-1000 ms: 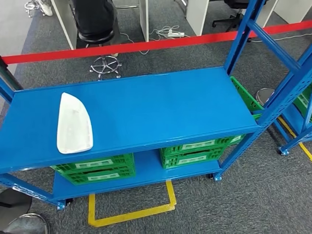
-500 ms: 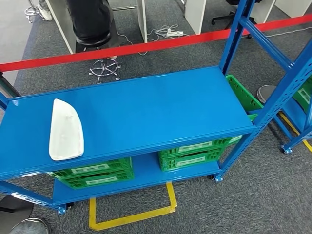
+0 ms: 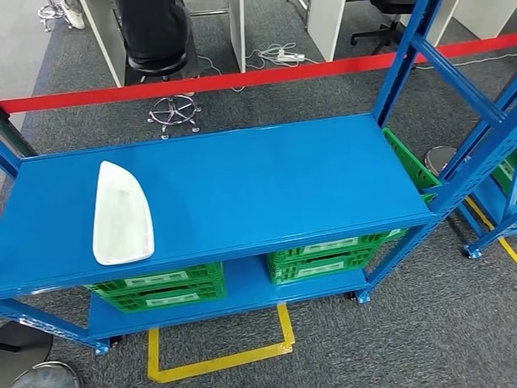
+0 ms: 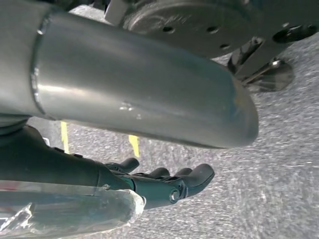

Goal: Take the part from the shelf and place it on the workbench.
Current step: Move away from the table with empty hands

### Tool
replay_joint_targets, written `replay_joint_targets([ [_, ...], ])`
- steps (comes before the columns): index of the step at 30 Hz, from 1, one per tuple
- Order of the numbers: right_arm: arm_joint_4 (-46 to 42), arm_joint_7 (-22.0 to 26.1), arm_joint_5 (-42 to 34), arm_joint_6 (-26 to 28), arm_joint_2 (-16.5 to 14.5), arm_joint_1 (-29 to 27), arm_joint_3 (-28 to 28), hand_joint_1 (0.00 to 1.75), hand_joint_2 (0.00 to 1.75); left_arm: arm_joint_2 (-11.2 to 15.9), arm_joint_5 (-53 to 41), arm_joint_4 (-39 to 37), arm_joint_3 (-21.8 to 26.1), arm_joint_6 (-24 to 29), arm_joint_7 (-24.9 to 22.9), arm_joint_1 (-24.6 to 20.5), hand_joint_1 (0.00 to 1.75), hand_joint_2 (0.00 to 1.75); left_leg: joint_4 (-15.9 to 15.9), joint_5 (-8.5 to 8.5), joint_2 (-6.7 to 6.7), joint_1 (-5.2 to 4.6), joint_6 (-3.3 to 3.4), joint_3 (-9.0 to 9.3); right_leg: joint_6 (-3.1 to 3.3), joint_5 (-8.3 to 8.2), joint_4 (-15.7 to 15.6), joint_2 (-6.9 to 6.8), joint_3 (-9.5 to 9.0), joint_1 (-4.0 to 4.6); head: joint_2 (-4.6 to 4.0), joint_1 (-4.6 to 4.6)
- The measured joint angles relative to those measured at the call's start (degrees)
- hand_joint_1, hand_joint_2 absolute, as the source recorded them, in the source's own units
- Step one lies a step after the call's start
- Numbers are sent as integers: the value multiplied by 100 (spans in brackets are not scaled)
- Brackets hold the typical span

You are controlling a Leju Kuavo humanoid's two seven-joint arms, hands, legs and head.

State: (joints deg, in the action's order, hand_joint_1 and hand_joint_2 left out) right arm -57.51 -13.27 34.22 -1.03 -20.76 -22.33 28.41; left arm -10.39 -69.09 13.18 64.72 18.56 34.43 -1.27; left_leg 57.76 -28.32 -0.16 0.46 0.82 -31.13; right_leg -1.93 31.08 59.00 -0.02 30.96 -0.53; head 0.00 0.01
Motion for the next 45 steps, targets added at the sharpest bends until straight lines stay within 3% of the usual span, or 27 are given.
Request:
replay_joint_targets([
  [1,-4,10,-2,-1,0,-2,0,0,0,1,0,0,0,0,2,-1,0,0,0,-1,0,0,7,-1,-1,29,38,-1,18,1,0,7],
  [3,-20,118,38,7,0,-2,3,0,0,2,5,0,0,-20,21,-4,0,0,3,-15,4,-17,49,3,-19,373,866,-1,442,0,0,31],
  [5,-31,221,80,25,1,1,7,0,0,3,15,0,0,-43,38,-5,0,0,7,-37,4,-34,82,27,-23,467,1355,-1,713,-1,0,49],
  [7,-38,233,83,42,4,4,9,0,0,1,37,0,1,-48,38,-4,0,0,12,-59,-2,-43,65,67,11,63,610,-1,356,3,0,49],
  [9,-51,236,90,62,7,6,7,0,0,-3,72,0,4,-41,37,-5,0,0,33,-76,-4,-64,21,81,48,-136,65,7,76,14,0,42],
  [12,-62,211,100,94,7,-18,4,0,0,-11,99,0,9,-31,36,-8,0,0,35,-77,-3,-62,-60,72,107,-169,-50,20,25,24,0,38],
  [14,-77,185,107,110,8,-34,5,0,0,-14,104,0,9,-27,35,-8,0,0,192,-233,-2,-50,-120,11,171,-203,-92,9,22,4,0,22],
  [17,-99,161,113,112,9,-39,2,0,0,-17,113,0,12,-9,26,-6,0,0,1133,-780,0,-22,-194,-395,226,-233,-111,-14,51,-2,0,-11],
  [18,-99,156,116,112,9,-40,3,0,0,-18,114,0,14,-5,22,-2,0,0,1422,-882,0,-12,-210,-518,230,-240,-109,-19,63,0,0,-9],
  [19,-100,151,120,111,9,-43,5,0,0,-19,114,0,15,-1,20,2,0,0,1545,-877,0,-4,-220,-563,231,-248,-108,-22,73,1,0,-9],
  [20,-101,145,124,109,9,-45,7,0,0,-19,114,0,15,2,19,6,0,0,1453,-761,0,4,-225,-502,227,-257,-107,-21,79,0,0,-9],
  [23,-103,127,136,99,9,-49,3,0,0,-19,114,0,15,11,18,-2,0,0,409,-233,0,14,-201,52,189,-280,-95,-16,83,11,0,-11],
  [25,-107,122,143,96,9,-46,2,0,0,-25,114,0,15,17,16,-16,0,0,9,-151,-2,1,-155,229,131,-302,-78,-19,111,28,0,-3],
  [28,-109,115,155,92,9,-48,2,0,0,-27,117,0,16,30,13,2,0,0,-63,-111,5,-16,-38,199,28,-310,-58,-15,163,10,0,1],
  [30,-109,113,161,92,9,-51,1,0,0,-29,120,0,17,35,12,2,0,0,-97,-48,19,-10,48,170,-14,-57,253,-8,308,-3,0,20],
  [32,-109,110,164,93,9,-46,0,0,0,-35,120,0,17,37,12,-3,0,0,-97,-7,29,-25,92,116,-39,378,968,-6,592,-7,0,44],
  [33,-109,109,164,92,9,-45,-1,0,0,-38,120,0,17,37,12,-1,0,0,-96,12,34,-35,100,89,-46,528,1299,-6,707,-7,0,47],
  [34,-109,109,165,92,9,-46,-1,0,0,-40,120,0,17,37,12,1,0,0,-95,29,38,-45,103,66,-48,577,1469,-7,741,-7,0,47],
  [35,-109,108,166,92,9,-50,-1,0,0,-40,120,0,17,37,11,2,0,0,-94,45,40,-53,100,51,-43,517,1420,-7,668,-7,0,48],
  [36,-109,108,168,92,9,-51,-1,0,0,-41,120,0,17,37,10,2,0,0,-93,59,40,-57,93,43,-31,367,1144,-8,483,-6,0,47],
  [37,-109,107,172,92,9,-48,0,0,0,-43,120,0,17,38,8,1,0,0,-90,69,38,-60,83,40,-14,192,731,-8,229,-6,0,49],
  [39,-109,104,181,89,9,-29,-1,0,0,-46,120,0,17,43,3,-1,0,0,-69,91,37,-85,41,21,18,-7,8,-4,-168,3,0,44],
  [40,-109,102,183,87,9,-21,-2,0,0,-48,120,0,17,45,2,-3,0,0,-58,104,37,-95,15,5,36,-27,-158,0,-246,10,0,41],
  [43,-108,94,190,83,9,-34,2,0,0,-48,120,0,17,49,1,-1,0,0,-36,125,32,-83,-76,-37,126,-68,-214,-4,-210,19,0,39],
  [45,-107,90,197,81,9,-36,11,0,0,-47,120,0,17,50,0,3,0,0,191,-109,26,-65,-139,-134,210,-133,-239,-19,-190,5,0,17],
])
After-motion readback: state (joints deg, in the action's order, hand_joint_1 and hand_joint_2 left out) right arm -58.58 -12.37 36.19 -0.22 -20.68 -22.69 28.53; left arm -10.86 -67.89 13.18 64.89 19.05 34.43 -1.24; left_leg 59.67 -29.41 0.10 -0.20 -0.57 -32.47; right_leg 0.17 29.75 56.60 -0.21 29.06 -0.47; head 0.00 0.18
